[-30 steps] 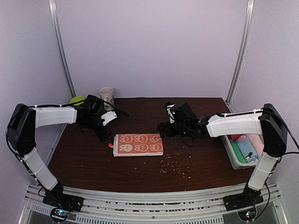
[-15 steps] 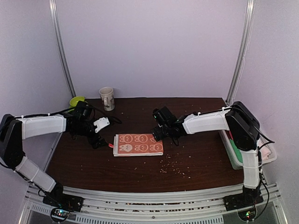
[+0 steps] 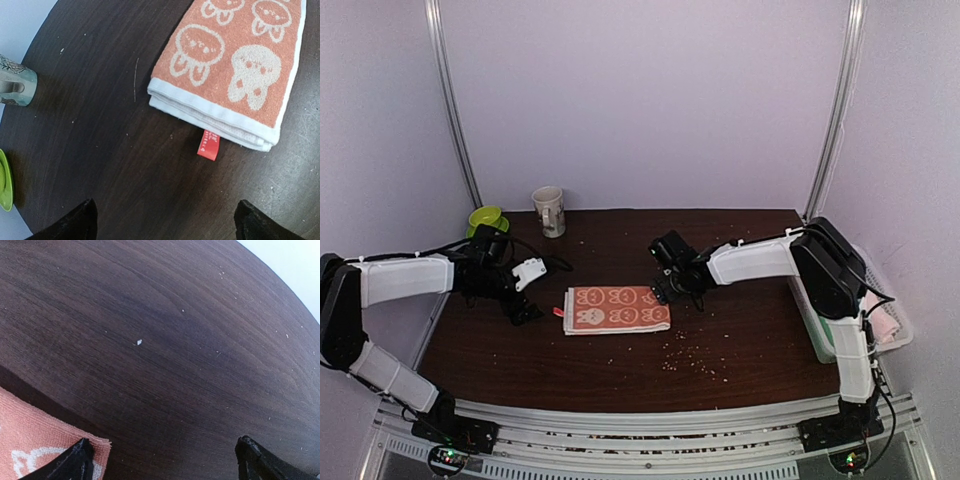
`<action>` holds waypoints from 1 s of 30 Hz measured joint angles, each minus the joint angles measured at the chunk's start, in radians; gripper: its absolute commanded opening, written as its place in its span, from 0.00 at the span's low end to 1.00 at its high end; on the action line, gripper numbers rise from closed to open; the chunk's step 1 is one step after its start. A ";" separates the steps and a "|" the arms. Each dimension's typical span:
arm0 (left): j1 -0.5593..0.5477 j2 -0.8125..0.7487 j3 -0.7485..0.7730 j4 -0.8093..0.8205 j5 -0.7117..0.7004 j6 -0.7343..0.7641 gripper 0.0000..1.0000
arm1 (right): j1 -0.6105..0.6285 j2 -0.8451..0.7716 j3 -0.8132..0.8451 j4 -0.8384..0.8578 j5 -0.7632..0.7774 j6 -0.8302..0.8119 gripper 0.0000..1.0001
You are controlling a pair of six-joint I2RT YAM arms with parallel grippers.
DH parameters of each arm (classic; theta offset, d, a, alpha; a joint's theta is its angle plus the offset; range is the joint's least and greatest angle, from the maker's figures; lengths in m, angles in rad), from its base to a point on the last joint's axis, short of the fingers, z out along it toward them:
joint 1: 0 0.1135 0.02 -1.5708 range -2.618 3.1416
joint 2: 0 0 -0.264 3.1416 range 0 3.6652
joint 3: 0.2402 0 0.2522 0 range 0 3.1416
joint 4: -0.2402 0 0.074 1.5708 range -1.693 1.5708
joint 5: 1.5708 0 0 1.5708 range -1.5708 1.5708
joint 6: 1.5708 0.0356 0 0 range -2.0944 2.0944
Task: Roll the towels
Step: Rotate the towel at the center of the board.
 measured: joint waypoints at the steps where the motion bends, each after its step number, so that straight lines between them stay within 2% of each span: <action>1: 0.000 -0.002 0.000 0.000 0.000 0.000 0.98 | -0.002 0.004 0.005 0.000 0.000 -0.001 1.00; 8: 0.000 -0.021 -0.005 0.013 -0.001 -0.001 0.98 | -0.012 -0.013 -0.013 -0.023 0.014 -0.005 0.99; 18: 0.000 -0.032 -0.014 0.024 -0.008 -0.001 0.98 | 0.003 -0.239 -0.253 -0.224 0.018 -0.016 1.00; 21: 0.000 -0.041 -0.018 0.024 -0.008 -0.001 0.98 | 0.071 -0.296 -0.307 -0.294 -0.008 -0.029 1.00; 26: 0.000 -0.044 -0.018 0.024 -0.008 -0.001 0.98 | 0.260 -0.355 -0.326 -0.403 -0.047 -0.029 1.00; 30: 0.000 -0.044 -0.018 0.024 -0.008 -0.001 0.98 | 0.296 -0.420 -0.275 -0.509 -0.015 -0.027 1.00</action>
